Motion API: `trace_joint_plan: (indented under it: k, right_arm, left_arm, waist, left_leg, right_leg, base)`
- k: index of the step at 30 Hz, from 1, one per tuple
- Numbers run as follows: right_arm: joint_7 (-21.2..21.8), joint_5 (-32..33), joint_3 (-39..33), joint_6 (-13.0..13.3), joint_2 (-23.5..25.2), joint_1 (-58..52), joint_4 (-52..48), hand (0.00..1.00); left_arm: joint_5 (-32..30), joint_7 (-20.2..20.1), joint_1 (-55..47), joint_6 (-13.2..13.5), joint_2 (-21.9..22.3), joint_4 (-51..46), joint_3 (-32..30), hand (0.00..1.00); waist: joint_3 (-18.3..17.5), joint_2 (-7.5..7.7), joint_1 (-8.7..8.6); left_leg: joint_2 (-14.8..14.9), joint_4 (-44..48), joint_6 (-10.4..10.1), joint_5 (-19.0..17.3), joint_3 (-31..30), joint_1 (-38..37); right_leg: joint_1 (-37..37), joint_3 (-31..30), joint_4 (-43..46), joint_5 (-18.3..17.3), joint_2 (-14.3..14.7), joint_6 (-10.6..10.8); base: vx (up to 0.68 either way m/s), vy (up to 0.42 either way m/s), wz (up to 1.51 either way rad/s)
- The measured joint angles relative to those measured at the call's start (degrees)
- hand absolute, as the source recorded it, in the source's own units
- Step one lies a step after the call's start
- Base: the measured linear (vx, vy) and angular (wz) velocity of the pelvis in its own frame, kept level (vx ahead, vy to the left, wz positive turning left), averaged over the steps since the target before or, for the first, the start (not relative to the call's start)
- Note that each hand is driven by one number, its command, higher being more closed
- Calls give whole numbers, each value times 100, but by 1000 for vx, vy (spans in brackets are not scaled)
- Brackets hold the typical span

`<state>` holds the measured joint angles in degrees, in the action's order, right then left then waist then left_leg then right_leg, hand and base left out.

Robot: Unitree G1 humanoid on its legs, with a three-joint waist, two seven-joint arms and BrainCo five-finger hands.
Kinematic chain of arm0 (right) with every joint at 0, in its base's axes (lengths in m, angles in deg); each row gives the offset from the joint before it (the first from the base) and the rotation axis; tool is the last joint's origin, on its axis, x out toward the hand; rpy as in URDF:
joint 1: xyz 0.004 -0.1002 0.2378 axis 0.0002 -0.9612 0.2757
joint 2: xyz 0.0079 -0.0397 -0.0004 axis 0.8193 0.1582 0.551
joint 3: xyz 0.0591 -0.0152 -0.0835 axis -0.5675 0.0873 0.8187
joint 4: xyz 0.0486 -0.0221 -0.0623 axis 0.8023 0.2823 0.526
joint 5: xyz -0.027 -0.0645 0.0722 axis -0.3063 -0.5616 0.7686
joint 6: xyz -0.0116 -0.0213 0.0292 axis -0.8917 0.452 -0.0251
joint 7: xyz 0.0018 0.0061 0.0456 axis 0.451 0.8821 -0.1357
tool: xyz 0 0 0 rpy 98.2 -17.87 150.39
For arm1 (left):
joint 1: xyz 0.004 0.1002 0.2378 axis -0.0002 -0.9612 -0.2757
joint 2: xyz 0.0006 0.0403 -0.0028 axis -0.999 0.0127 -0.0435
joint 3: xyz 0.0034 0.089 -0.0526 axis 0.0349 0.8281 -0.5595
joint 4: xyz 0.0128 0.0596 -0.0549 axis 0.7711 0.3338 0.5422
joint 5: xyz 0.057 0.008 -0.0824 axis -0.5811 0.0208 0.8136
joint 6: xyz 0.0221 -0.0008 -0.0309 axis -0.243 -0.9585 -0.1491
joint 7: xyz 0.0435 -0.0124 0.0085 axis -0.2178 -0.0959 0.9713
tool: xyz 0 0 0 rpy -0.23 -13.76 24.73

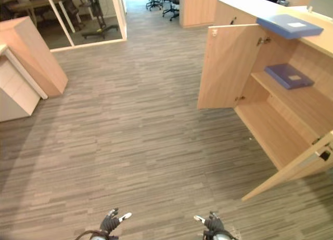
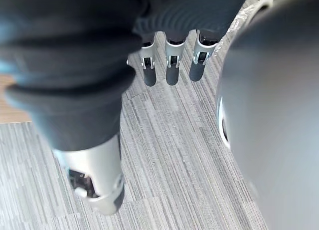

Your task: Walk over to the cabinet, pick up the folder, carry it to the office cabinet, place the folder inside the office cabinet, then close the office cabinet door

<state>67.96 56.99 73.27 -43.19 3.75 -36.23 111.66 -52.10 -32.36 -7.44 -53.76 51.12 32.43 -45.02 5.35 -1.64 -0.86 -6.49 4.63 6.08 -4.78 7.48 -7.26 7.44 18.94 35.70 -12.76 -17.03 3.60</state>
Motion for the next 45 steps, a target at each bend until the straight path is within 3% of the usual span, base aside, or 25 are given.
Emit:
trace_joint_plan:
  k: [2,3,4,6,10,11,12,14,16,18,21,23,24,25,27,28,30,32,34,36,38,40,42,43,45]
  right_arm:
    - [-17,179,-60,39,90,13,-3,0]
    - [-20,188,-50,53,141,32,2,0]
    - [-22,210,-51,62,186,42,-3,0]
    - [-28,280,-61,100,194,26,-6,0]
    - [-15,281,-65,103,193,7,-4,0]
    - [-7,278,-63,99,220,-19,-5,0]
    - [-4,278,-64,97,227,-38,-7,0]
    - [2,402,-56,97,249,-146,-128,0]
    - [6,473,-53,107,216,-195,-241,0]
    - [6,533,-45,99,219,-193,-226,0]
    - [4,527,-52,46,224,-51,-21,0]
    - [1,526,-52,15,226,2,58,0]
    - [-1,525,-53,14,226,19,58,0]
    - [0,526,-52,17,219,36,57,0]
    - [0,511,-38,18,229,21,66,0]
    - [-1,510,-20,17,255,-70,129,0]
    - [5,502,-9,16,295,-84,224,0]
    - [31,486,-24,15,422,-70,226,0]
    - [56,405,-57,21,408,-66,225,0]
    - [87,381,-76,6,322,-93,228,0]
    - [96,360,-222,-33,266,-134,227,0]
    - [95,320,-304,-39,232,-171,222,0]
    - [90,257,-305,-38,228,-219,220,0]
    - [83,266,-308,-23,221,-221,194,0]
    - [81,265,-300,6,181,-213,156,0]
  left_arm:
    - [12,-12,76,-8,-2,62,-105,0]
    - [4,-13,110,-14,-18,66,-270,0]
    - [-29,-28,123,-17,-38,97,-343,0]
    - [-95,-42,129,-41,-11,168,-402,0]
    - [-347,-178,116,-78,30,159,-567,0]
    - [-429,-225,127,-83,13,155,-675,0]
    - [-447,-232,128,-87,19,154,-744,0]
    - [-419,-238,107,-99,133,7,-1182,0]
    - [-319,-222,29,-115,263,-192,-1533,0]
    - [-206,-201,-23,-163,259,-249,-1667,0]
    - [-77,-146,62,-167,239,-316,-1601,0]
    - [-54,-116,141,-159,201,-323,-1454,0]
    - [-53,-89,168,-146,163,-338,-1291,0]
    - [-53,-71,175,-121,153,-346,-1179,0]
    - [-54,-46,179,-106,115,-341,-1047,0]
    - [-42,-33,184,-102,92,-321,-977,0]
    - [-3,-29,183,-98,11,-300,-866,0]
    - [-9,-28,260,-97,-94,-191,-768,0]
    - [-9,-28,231,-97,-100,-162,-654,0]
    - [-9,-29,206,-95,-83,-103,-560,0]
    - [-8,-32,195,-89,-45,-76,-411,0]
    - [-14,-50,121,-82,-45,-61,-329,0]
    - [-81,-78,73,-78,-108,-2,-204,0]
    - [-127,-99,71,-83,-130,80,-149,0]
    - [-104,-110,106,-82,-110,153,-165,0]
  waist:
    - [121,38,2]
    - [161,151,26]
    - [205,218,12]
    - [187,250,-66]
    - [157,195,-77]
    - [170,214,-103]
    - [166,214,-111]
    - [135,193,-111]
    - [82,69,-50]
    - [68,45,55]
    - [128,113,165]
    - [169,170,221]
    - [197,218,233]
    - [197,217,247]
    - [186,194,257]
    - [164,200,268]
    - [85,318,305]
    - [-7,528,294]
    - [-59,502,308]
    - [-144,423,296]
    - [-197,364,277]
    - [-229,292,185]
    - [-226,271,114]
    - [-207,233,40]
    - [-156,127,14]
  left_leg:
    - [145,-132,38,-172,-127,-209]
    - [149,-156,-2,-223,-132,-318]
    - [153,-134,-50,-339,-169,-386]
    - [194,-134,-88,-489,-317,-497]
    - [679,-43,-526,-663,-478,-493]
    - [874,269,-755,-808,-499,-448]
    - [935,520,-847,-895,-510,-393]
    - [1152,2651,-1098,-1136,-485,369]
    - [1467,4646,-1199,-887,-447,1230]
    - [1787,5782,-1168,-866,-300,1698]
    - [1839,5609,-945,-1042,-117,2279]
    - [1573,4633,-945,-1150,-211,2486]
    - [1290,3597,-1017,-1103,-467,2550]
    - [1070,2420,-1062,-881,-905,2571]
    - [1009,1213,-1096,-489,-1472,2558]
    - [1016,884,-1329,341,-1653,2460]
    - [884,872,-1257,985,-1536,2355]
    - [718,879,-993,851,-1055,2231]
    - [618,850,-737,677,-612,1987]
    - [474,726,-533,525,-280,1725]
    - [344,533,-394,434,-6,1421]
    - [254,206,-301,409,136,1017]
    - [267,-39,-268,431,24,743]
    - [322,-114,-263,430,-70,631]
    - [480,-207,-234,394,-114,465]
  right_leg:
    - [228,-12,-305,4,483,0]
    - [373,-18,-608,39,681,-15]
    - [400,-26,-1094,250,867,-268]
    - [348,-15,-1163,601,942,-515]
    - [38,390,-1554,456,1370,-742]
    - [-200,520,-1754,384,1556,-814]
    - [-323,552,-1861,358,1622,-829]
    - [-816,584,-2336,301,1843,-824]
    - [-1165,448,-2614,268,2109,-879]
    - [-1542,201,-2784,215,2251,-943]
    - [-1989,-301,-3052,236,2129,-899]
    - [-2186,-545,-3126,233,1869,-782]
    - [-2297,-655,-3190,213,1641,-680]
    - [-2386,-735,-3283,177,1464,-561]
    - [-2502,-874,-3411,45,1346,-319]
    - [-2690,-1011,-3426,-54,1229,-149]
    - [-2595,-1280,-3224,-4,975,-58]
    - [-2275,-1530,-2815,232,558,168]
    - [-2030,-1843,-2449,520,293,253]
    - [-1685,-1941,-1847,764,28,208]
    - [-1368,-1755,-1228,1009,-261,-29]
    - [-1225,-614,-591,1085,-692,-291]
    - [-1227,31,-505,711,-572,-115]
    - [-1199,167,-601,363,-276,-42]
    - [-1017,339,-814,94,215,-33]
  base:
    - [69,-93,28]
    - [33,-133,6]
    - [24,-144,11]
    - [150,-217,25]
    - [278,-218,28]
    - [353,-266,29]
    - [409,-312,31]
    - [319,-210,15]
    - [333,-110,-24]
    - [359,-17,-71]
    - [466,60,-85]
    - [390,158,-82]
    - [350,211,-72]
    - [367,238,-70]
    - [471,359,-56]
    - [459,369,-53]
    - [415,364,-65]
    - [478,418,-82]
    - [340,320,-102]
    - [262,310,-82]
    - [212,315,-60]
    - [190,264,-41]
    - [105,88,2]
    - [72,22,21]
    - [12,-40,13]
